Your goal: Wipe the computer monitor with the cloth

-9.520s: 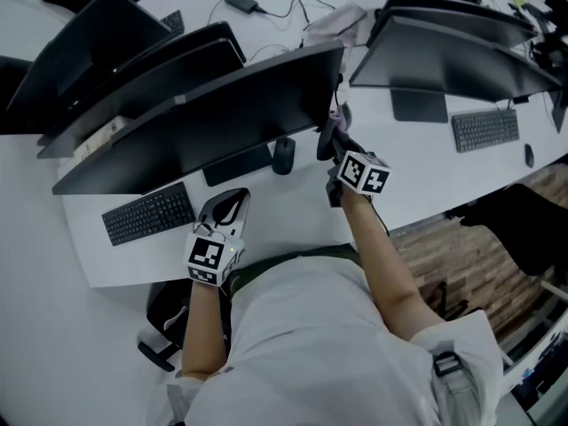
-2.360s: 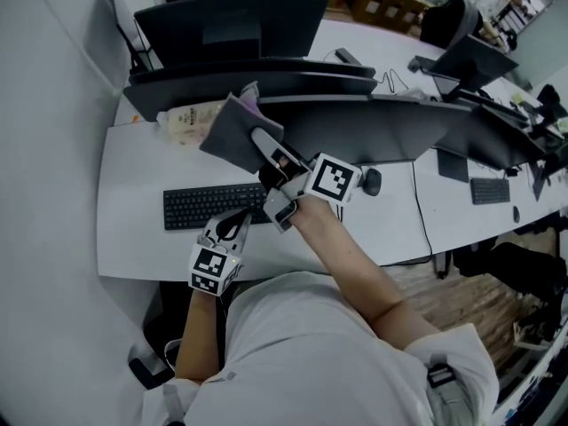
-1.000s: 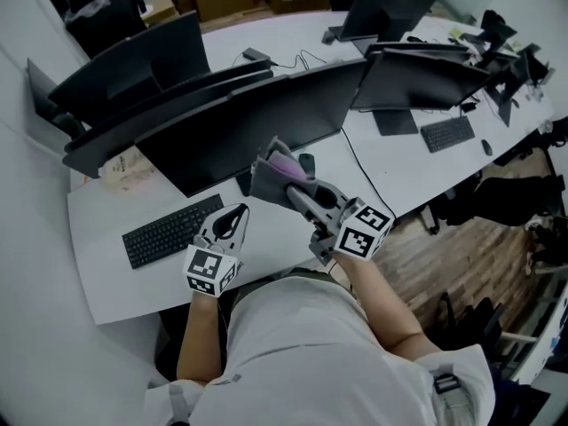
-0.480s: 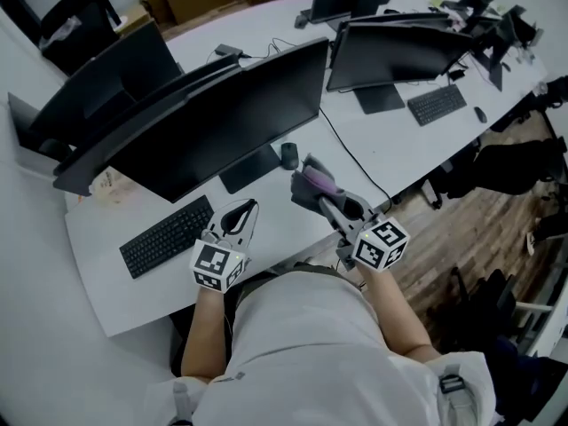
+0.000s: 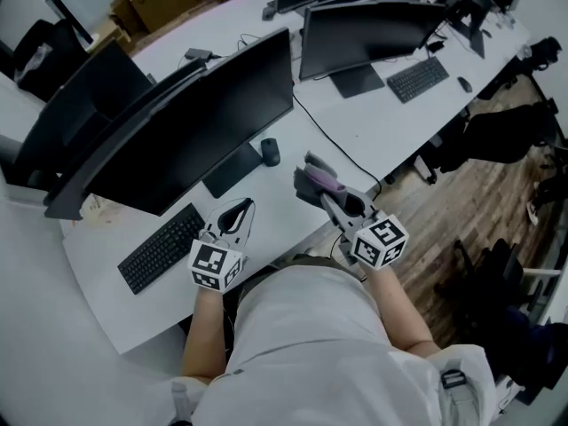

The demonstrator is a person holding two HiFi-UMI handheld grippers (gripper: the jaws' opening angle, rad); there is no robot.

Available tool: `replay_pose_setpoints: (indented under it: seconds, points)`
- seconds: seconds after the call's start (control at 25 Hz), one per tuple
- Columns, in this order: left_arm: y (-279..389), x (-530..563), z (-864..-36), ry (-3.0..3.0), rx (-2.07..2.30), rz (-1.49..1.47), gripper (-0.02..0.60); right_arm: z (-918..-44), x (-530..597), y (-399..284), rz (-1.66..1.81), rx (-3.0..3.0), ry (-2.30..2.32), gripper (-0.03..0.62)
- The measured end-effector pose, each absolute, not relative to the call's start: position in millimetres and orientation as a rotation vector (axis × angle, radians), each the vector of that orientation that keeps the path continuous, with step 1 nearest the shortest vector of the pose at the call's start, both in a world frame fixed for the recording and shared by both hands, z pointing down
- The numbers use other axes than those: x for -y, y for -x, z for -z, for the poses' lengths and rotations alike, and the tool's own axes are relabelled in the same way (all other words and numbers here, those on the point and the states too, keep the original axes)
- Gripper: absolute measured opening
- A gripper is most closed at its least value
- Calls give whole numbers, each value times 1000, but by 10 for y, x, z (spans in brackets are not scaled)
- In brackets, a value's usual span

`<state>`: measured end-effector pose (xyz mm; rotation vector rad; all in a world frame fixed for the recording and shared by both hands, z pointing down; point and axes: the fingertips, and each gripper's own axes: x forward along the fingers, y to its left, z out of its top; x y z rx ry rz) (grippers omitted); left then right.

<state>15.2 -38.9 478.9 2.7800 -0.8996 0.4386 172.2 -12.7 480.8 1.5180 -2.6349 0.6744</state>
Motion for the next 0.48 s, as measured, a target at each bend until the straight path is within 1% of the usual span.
replay_pose_setpoints:
  seconds: [0.48]
  points:
    - [-397, 428, -4837, -2822, 818, -453, 2, -4815, 58, -1877, -628, 2577, -1581, 72]
